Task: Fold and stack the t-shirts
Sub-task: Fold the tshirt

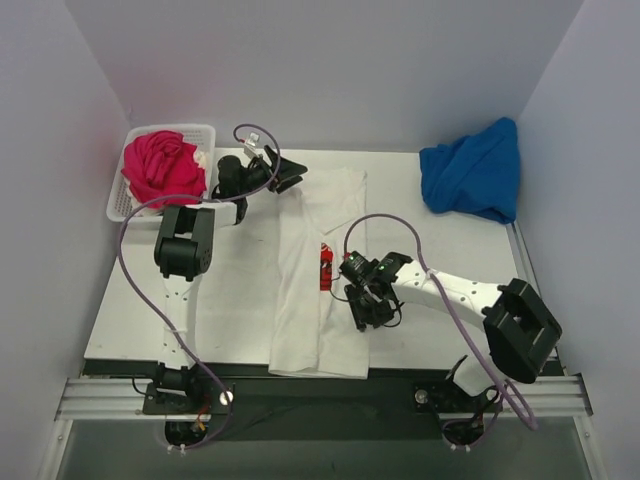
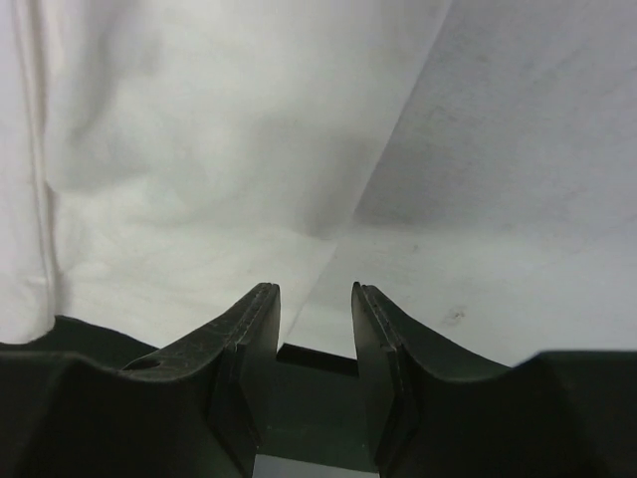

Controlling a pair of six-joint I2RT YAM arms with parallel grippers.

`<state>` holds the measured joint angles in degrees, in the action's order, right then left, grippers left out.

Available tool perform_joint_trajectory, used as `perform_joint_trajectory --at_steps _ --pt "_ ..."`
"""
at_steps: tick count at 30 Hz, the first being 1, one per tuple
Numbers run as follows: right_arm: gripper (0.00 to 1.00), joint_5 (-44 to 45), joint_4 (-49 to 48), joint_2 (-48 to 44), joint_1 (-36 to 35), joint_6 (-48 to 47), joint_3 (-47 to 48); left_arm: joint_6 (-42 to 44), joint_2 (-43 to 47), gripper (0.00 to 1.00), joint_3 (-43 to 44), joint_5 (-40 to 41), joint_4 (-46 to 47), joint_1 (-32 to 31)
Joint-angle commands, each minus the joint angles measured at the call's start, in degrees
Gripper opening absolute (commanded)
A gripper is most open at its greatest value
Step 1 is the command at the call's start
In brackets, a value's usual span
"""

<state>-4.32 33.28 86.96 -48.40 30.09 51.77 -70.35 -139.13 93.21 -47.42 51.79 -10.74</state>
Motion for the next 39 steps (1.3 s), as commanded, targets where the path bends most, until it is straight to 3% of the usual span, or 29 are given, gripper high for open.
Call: perform_joint_trajectory --at_steps 1,5,7,11,17,20,31,39 --pt "0.36 9.1 3.6 -3.7 0.2 2.3 4.1 11.5 12.0 0.88 -4.2 4.3 -11.1 0.1" --pt "0.37 11.9 2.0 -3.6 0.3 2.6 7.1 31.3 18.4 0.88 -4.5 14.9 -38.0 -2.8" --pt "0.37 12.8 1.2 -1.9 1.0 2.2 10.1 37.7 20.6 0.88 -3.1 24.0 -44.8 -4.5" --pt "0.38 13.0 -1.2 2.5 3.8 1.2 16.9 40.6 22.0 0.89 -1.8 34.7 -55.4 -7.6" --pt "0.38 4.8 -4.4 11.5 15.8 2.4 27.4 39.1 20.0 0.89 -2.0 39.3 -57.7 -9.5" --pt "0.38 1.2 -4.4 20.5 20.5 1.5 37.0 38.2 18.4 0.89 -1.2 42.3 -58.3 -9.7" --pt "0.35 -10.4 -6.6 47.1 29.4 2.6 74.1 34.9 17.3 0.89 -0.6 50.8 -65.5 -9.0" --pt "0.35 -14.3 -22.7 55.1 33.5 4.0 75.9 34.0 20.9 0.89 -5.6 50.1 -66.5 -8.2"
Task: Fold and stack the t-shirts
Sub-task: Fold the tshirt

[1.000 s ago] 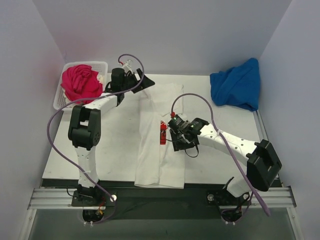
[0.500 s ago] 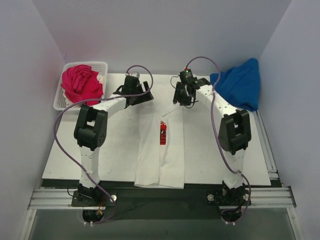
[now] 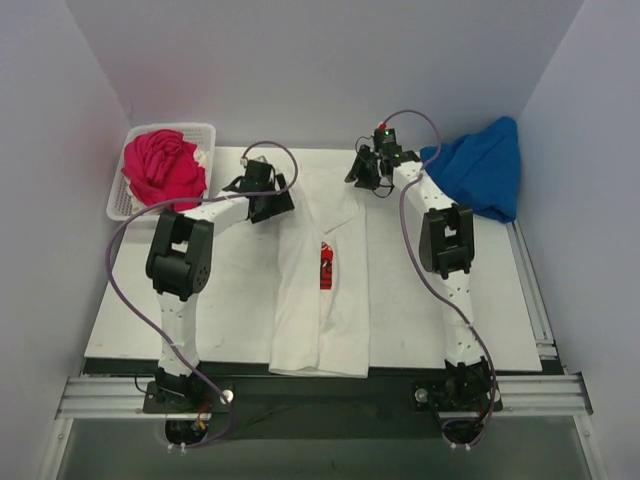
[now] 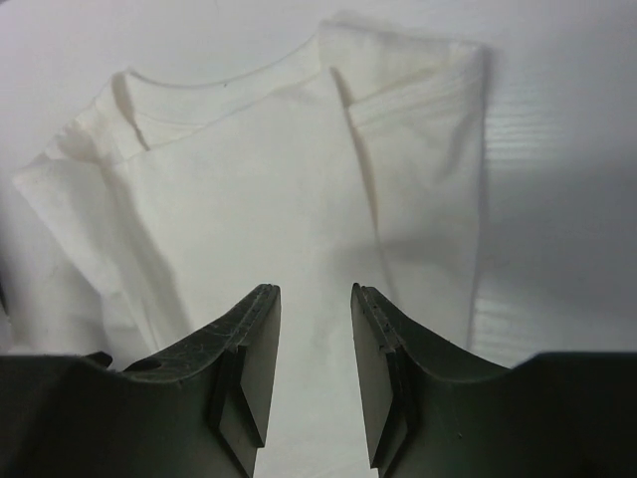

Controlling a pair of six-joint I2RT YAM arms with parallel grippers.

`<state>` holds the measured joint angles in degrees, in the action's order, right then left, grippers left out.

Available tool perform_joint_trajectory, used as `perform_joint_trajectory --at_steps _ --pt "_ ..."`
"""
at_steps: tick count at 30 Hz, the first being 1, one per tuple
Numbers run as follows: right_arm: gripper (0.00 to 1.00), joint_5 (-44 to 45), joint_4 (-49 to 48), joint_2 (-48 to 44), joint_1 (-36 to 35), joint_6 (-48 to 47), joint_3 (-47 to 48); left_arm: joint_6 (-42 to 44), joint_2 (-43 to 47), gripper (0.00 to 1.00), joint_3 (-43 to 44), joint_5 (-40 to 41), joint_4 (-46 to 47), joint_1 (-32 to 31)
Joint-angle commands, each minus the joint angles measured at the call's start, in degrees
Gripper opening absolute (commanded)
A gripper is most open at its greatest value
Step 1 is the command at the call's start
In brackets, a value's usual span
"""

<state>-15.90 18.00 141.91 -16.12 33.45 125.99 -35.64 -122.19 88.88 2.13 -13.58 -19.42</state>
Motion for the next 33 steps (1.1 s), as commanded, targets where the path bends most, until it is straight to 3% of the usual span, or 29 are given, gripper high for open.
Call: perform_joint_trajectory --at_steps 1,4,19,33 --pt "0.36 -2.6 -8.6 0.5 1.5 0.6 1.7 -0.8 4.3 0.89 -2.5 0.2 -0.7 0.7" --pt "0.36 -3.2 -13.9 2.0 2.3 0.2 1.9 -1.0 5.9 0.89 -4.1 -0.9 0.6 0.9" --pt "0.41 -7.8 -19.2 9.1 3.7 5.0 7.3 -2.2 10.3 0.89 -8.2 -0.6 1.5 1.9" --pt "0.40 -7.9 -18.3 12.1 3.1 6.3 9.2 -2.4 14.9 0.89 -10.6 -1.1 2.2 3.2"
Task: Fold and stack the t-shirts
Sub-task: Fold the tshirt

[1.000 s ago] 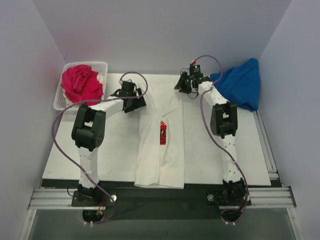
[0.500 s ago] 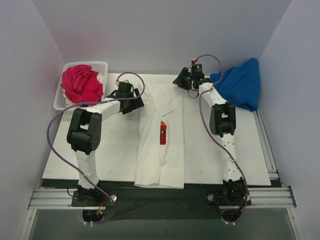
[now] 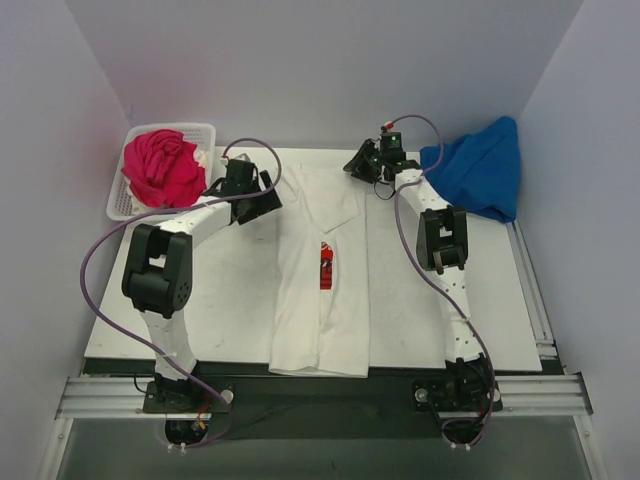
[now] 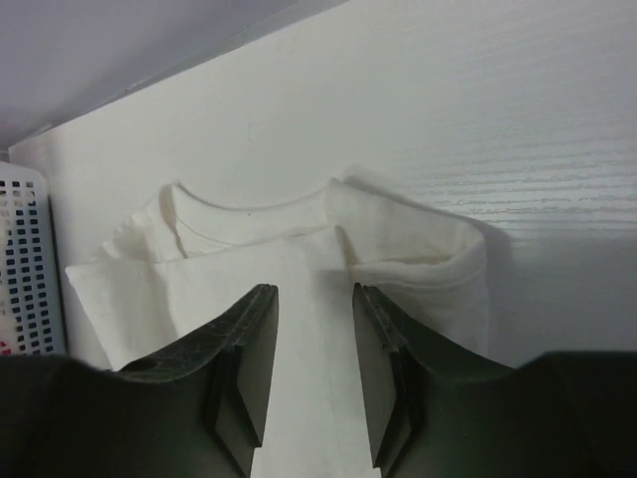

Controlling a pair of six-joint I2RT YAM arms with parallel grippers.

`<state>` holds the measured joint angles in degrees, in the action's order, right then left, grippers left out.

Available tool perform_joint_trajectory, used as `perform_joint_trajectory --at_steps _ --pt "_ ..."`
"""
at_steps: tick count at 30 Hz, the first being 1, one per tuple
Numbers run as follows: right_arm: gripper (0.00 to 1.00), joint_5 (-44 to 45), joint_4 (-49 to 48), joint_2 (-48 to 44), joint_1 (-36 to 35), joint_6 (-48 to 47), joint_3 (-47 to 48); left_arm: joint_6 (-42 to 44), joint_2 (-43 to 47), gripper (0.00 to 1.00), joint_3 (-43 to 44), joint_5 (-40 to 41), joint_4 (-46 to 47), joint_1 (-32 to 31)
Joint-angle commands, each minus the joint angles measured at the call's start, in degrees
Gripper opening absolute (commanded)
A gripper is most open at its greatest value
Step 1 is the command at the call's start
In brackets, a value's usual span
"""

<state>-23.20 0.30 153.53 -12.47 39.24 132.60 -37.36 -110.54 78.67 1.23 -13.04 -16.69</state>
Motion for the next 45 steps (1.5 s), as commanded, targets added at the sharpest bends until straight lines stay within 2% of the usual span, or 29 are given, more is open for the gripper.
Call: perform_joint_trajectory --at_steps 1,4,7,8,12,15,18,31,35,39,45 --pt "0.36 -0.5 -0.6 0.5 -0.6 0.4 2.6 -0.8 3.3 0.89 -0.4 -0.1 1.5 0.7" --pt "0.21 -1.0 -0.6 0.7 -0.8 0.4 2.7 -0.9 3.3 0.89 -0.5 0.2 1.4 0.9" --pt "0.18 -1.1 -0.6 0.9 -1.0 0.3 2.9 -1.0 3.4 0.89 -0.5 0.2 1.3 1.1" --pt "0.19 -0.9 -0.6 1.0 -1.1 0.0 3.0 -0.9 3.4 0.89 -0.6 0.2 1.3 1.1" --pt "0.33 0.3 1.8 0.8 -1.1 -0.7 3.0 -0.9 3.6 0.89 -0.8 0.0 1.4 1.3" --pt "0.40 1.1 2.3 0.5 -1.1 -1.4 2.8 -1.0 3.6 0.89 -0.9 -0.2 1.6 1.4" --pt "0.41 1.8 2.6 0.2 -1.1 -1.8 2.9 -1.1 3.6 0.89 -0.9 -0.4 1.7 1.4" --pt "0.43 1.8 3.8 0.8 -0.7 -1.5 3.4 -1.3 3.6 0.89 -1.5 -0.7 2.0 1.5" --pt "0.39 -0.3 4.2 1.9 -0.7 -0.7 4.4 -1.6 3.7 0.89 -1.5 -0.7 2.1 1.6" --pt "0.31 -1.5 4.2 2.6 -0.7 0.3 4.8 -1.7 3.9 0.89 -1.8 -0.7 2.1 1.7" --pt "0.31 -2.4 4.2 2.8 -0.9 0.7 5.0 -1.7 4.4 0.89 -2.2 -0.7 2.2 2.0"
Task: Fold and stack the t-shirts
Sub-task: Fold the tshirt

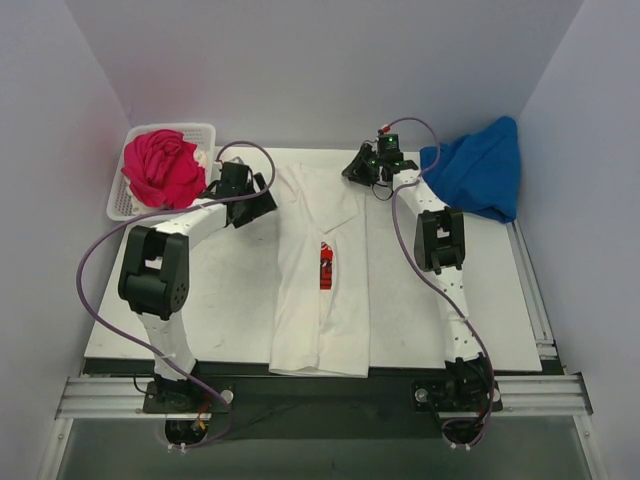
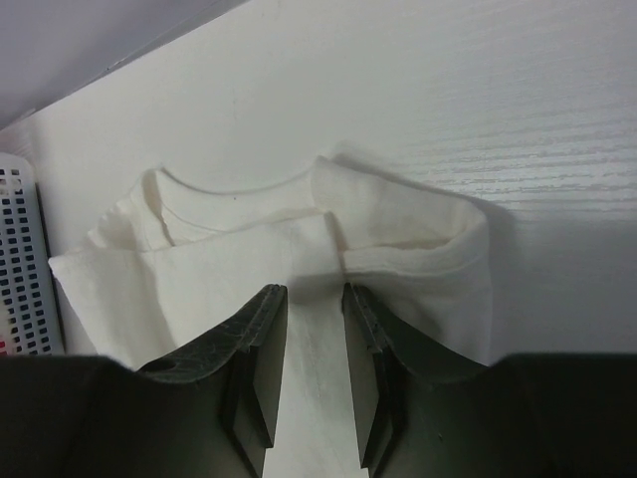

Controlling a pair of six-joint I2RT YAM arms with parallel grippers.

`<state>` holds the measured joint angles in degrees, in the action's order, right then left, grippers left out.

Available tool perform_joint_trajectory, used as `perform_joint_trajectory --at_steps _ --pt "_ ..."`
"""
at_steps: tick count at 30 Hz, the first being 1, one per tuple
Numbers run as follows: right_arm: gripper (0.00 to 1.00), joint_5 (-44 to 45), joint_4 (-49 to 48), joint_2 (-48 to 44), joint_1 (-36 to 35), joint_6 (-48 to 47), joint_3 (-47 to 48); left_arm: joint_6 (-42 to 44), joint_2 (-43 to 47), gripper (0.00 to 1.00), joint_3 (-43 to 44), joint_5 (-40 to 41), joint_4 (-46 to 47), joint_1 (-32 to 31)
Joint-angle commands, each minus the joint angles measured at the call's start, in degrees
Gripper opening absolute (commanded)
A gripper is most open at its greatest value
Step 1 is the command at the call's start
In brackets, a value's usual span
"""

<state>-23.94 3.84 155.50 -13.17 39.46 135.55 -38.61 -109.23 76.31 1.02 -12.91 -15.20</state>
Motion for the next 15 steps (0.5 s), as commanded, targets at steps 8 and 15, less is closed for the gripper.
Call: perform_joint_trajectory --at_steps 8,15 --pt "0.21 -3.5 0.6 0.9 -0.3 0.3 2.0 -0.6 3.1 0.89 0.0 -0.6 2.3 0.7" --pt "0.00 -3.9 1.1 0.3 -0.4 -0.3 1.3 -0.9 3.3 0.89 -0.4 -0.3 2.4 1.0"
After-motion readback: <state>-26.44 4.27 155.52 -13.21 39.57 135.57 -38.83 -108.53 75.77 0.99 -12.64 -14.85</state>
